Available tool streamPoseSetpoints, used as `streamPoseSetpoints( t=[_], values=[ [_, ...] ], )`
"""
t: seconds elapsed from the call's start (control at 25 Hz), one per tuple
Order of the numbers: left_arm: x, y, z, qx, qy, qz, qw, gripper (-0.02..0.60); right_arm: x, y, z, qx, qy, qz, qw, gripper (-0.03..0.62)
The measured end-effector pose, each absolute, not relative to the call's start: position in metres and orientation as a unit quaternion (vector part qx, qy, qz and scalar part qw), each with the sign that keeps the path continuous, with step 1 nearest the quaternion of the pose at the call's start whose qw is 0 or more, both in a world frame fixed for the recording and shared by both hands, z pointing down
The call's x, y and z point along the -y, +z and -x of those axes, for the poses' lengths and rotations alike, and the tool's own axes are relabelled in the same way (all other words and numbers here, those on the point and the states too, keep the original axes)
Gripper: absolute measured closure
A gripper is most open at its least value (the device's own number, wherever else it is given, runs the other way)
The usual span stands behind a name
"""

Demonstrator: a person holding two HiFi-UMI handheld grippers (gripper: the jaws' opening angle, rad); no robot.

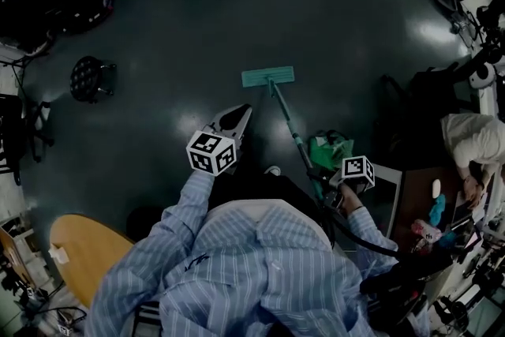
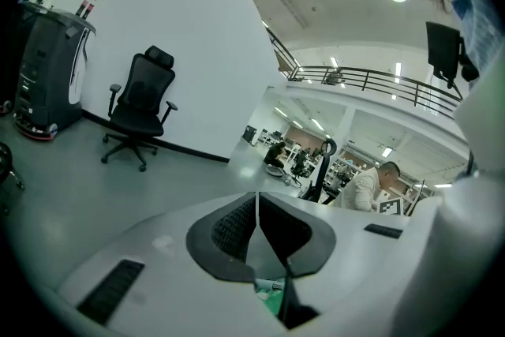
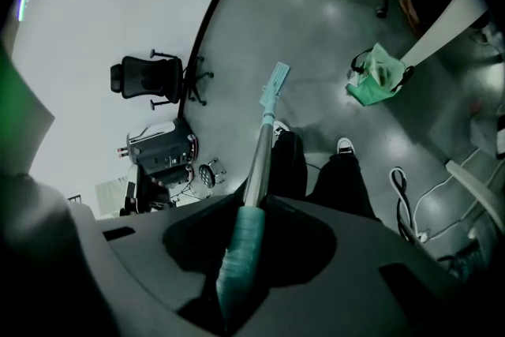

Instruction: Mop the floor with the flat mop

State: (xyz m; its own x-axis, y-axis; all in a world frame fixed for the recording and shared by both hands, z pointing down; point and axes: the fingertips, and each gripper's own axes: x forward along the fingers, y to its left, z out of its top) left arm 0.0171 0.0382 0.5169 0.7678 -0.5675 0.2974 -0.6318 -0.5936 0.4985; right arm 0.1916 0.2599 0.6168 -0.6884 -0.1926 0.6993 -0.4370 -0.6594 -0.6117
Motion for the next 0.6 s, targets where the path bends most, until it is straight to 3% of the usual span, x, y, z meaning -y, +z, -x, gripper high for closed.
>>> streamPoseSetpoints(
  t=[0.24,0.6],
  values=[
    [-0.089,0.523,-0.032,0.332,0.055,-0.891,0.304,0.566,-0.338,0.607,-0.21,0.419,0.814,-0.385,0.116,0.473],
    [-0.135,0.529,-0.023,0.357,0.054,-0.879,0.311,0.566,-0.362,0.607,-0.212,0.429,0.814,-0.375,0.112,0.471]
  ],
)
